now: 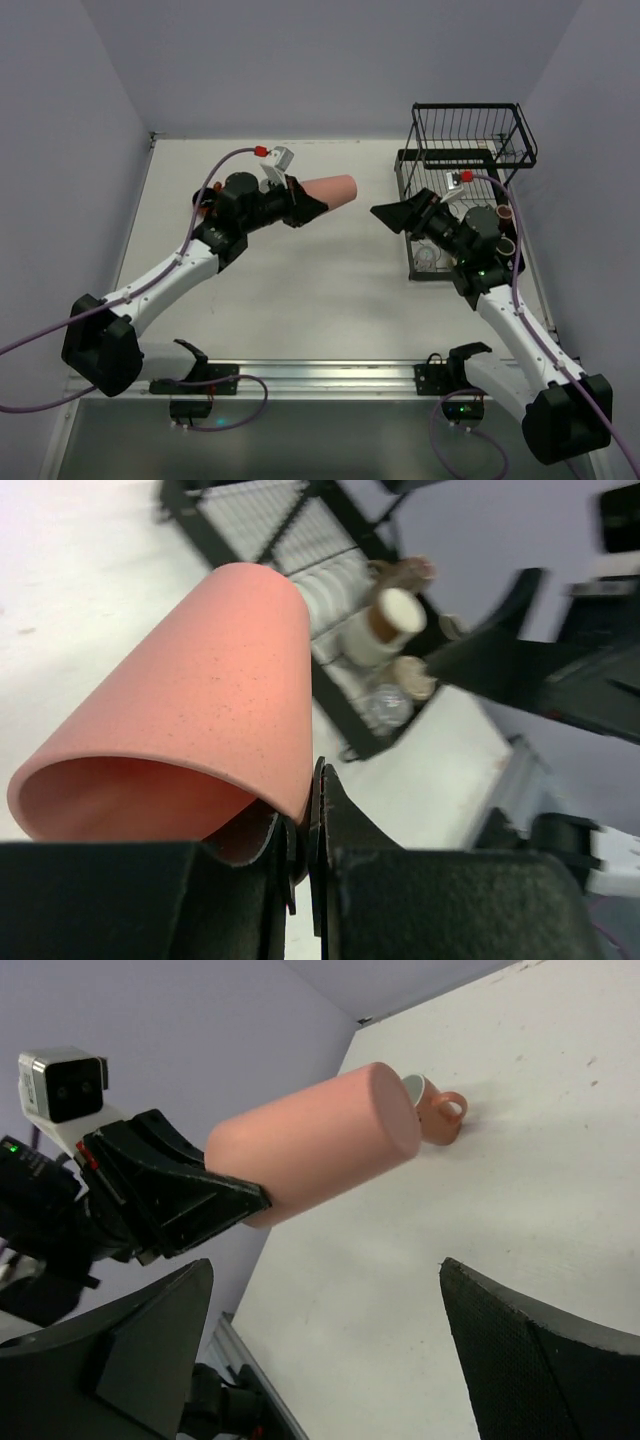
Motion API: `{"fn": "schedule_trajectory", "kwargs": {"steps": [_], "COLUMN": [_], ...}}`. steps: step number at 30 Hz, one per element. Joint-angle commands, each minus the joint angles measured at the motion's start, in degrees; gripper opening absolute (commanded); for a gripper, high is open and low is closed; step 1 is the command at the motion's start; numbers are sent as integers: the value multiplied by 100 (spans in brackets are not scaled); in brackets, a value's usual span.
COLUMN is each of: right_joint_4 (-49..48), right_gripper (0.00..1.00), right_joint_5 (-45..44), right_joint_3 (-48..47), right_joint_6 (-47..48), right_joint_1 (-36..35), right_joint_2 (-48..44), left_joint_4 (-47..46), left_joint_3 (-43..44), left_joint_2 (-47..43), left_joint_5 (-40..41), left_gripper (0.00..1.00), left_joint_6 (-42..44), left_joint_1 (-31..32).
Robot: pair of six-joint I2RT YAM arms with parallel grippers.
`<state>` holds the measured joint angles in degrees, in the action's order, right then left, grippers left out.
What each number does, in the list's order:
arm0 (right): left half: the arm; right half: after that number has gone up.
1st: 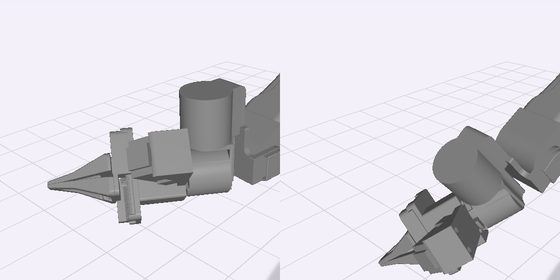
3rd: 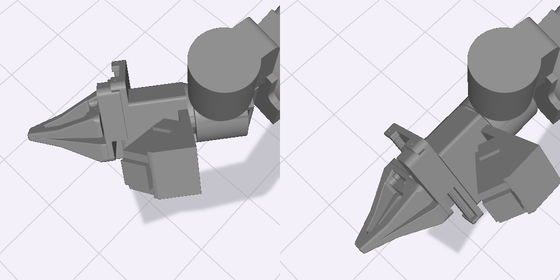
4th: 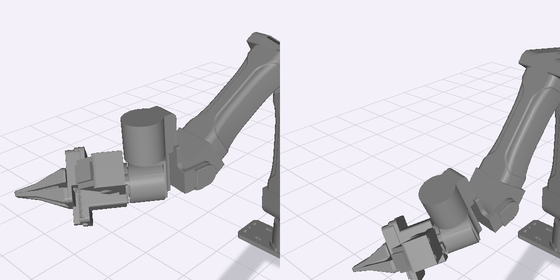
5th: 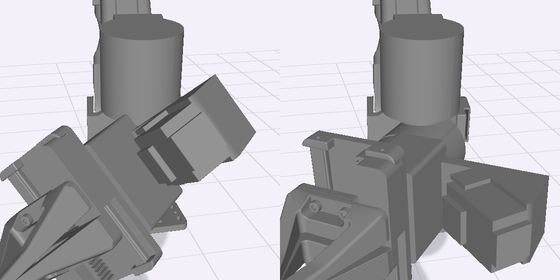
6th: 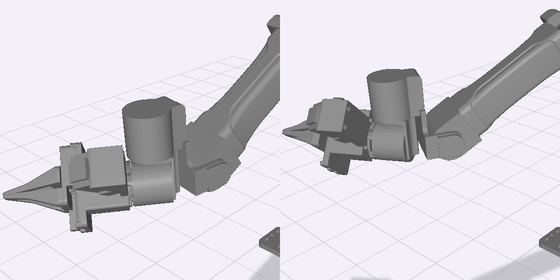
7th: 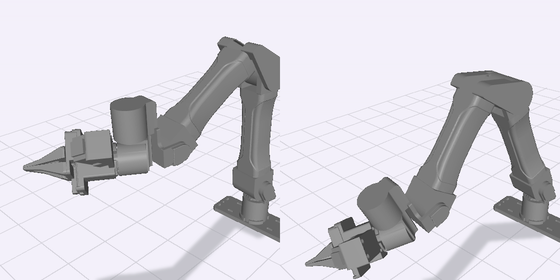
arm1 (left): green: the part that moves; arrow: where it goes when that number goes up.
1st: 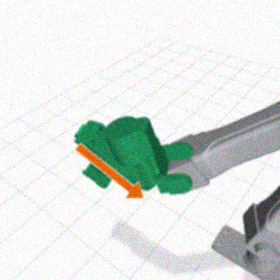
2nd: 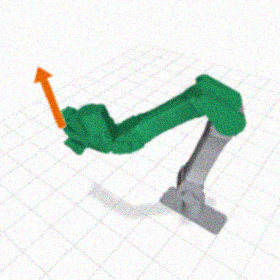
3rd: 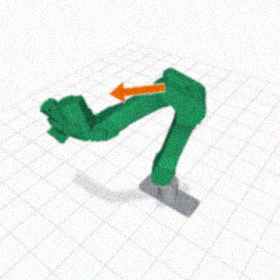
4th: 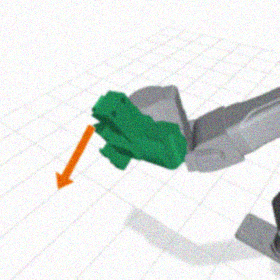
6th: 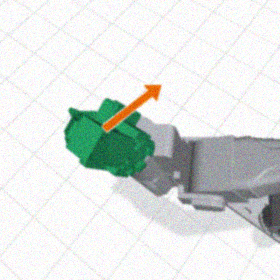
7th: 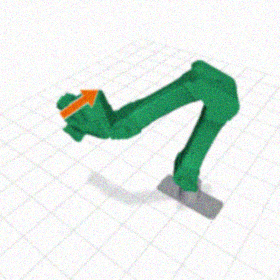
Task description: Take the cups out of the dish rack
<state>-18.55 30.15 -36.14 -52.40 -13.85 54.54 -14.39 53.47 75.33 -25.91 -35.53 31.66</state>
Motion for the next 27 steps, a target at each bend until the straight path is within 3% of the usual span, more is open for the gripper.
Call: {"fn": "schedule_trajectory", "kwargs": {"steps": [1, 4, 7, 12, 16, 27], "right_joint_4": [860, 1090, 1160, 1178, 1239, 1327], "right_gripper": [98, 98, 98, 99, 99, 99], "right_joint_5": [-492, -598, -668, -713, -651, -537], "right_joint_3": [-358, -376, -280, -121, -60, 28], "right_joint_6": [836, 1065, 1197, 1364, 1461, 1663], "right_joint_1": [-4, -13, -13, -57, -127, -162], "right_joint_2": [-321, -409, -488, -568, -673, -814], "left_joint_4": [2947, 4310, 5269, 6237, 6256, 6431], "left_joint_3": [778, 1033, 955, 709, 612, 1534], "left_joint_2": [-361, -361, -484, -695, -590, 1150], "left_joint_5": [1709, 3322, 4196, 4498, 4525, 3936], "left_gripper": [0, 0, 0, 0, 0, 0], "left_joint_6": [1433, 1838, 1857, 1891, 2093, 2199], "left_joint_1": [24, 16, -45, -502, -1274, -2023]}}
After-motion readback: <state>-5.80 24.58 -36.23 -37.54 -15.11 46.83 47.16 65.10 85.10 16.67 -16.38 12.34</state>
